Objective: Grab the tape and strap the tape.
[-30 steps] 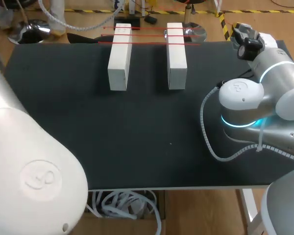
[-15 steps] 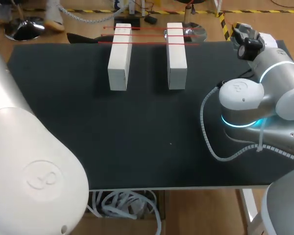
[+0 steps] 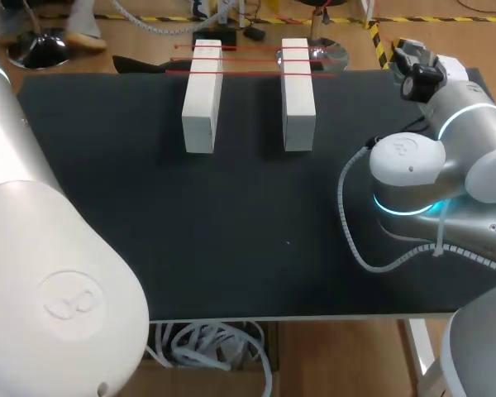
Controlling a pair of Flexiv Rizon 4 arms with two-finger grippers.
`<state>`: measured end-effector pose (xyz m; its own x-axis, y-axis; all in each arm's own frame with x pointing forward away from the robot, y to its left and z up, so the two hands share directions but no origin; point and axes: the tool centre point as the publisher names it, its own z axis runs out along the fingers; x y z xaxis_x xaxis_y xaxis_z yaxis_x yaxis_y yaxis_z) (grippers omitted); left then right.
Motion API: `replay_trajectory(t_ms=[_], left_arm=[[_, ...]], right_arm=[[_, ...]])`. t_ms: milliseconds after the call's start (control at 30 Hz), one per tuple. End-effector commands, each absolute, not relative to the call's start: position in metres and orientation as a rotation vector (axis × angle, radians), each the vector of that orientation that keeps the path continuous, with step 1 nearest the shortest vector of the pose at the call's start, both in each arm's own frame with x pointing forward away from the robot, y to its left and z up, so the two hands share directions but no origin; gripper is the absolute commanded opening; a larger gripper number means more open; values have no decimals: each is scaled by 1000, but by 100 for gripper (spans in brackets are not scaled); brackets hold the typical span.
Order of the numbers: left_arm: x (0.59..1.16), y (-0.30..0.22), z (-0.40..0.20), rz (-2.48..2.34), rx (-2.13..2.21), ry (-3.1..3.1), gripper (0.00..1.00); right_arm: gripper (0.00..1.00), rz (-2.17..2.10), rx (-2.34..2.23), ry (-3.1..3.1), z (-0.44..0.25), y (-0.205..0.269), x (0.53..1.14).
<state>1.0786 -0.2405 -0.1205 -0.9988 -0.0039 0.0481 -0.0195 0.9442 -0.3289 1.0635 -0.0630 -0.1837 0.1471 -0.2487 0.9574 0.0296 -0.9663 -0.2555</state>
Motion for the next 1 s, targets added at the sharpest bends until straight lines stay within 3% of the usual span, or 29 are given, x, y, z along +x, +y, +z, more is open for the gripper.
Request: replay_trajectory(t_ms=[33, 633, 1000], left_arm=[[1079, -244, -119, 491, 19, -3054, 0], [1079, -244, -118, 487, 35, -3061, 0], [1079, -244, -118, 487, 35, -3061, 0]], right_arm=[[0, -1906, -2214, 215, -182, -63, 1064], [0, -1906, -2214, 215, -182, -63, 1064], [0, -2092, -2312, -123, -179, -84, 1076]])
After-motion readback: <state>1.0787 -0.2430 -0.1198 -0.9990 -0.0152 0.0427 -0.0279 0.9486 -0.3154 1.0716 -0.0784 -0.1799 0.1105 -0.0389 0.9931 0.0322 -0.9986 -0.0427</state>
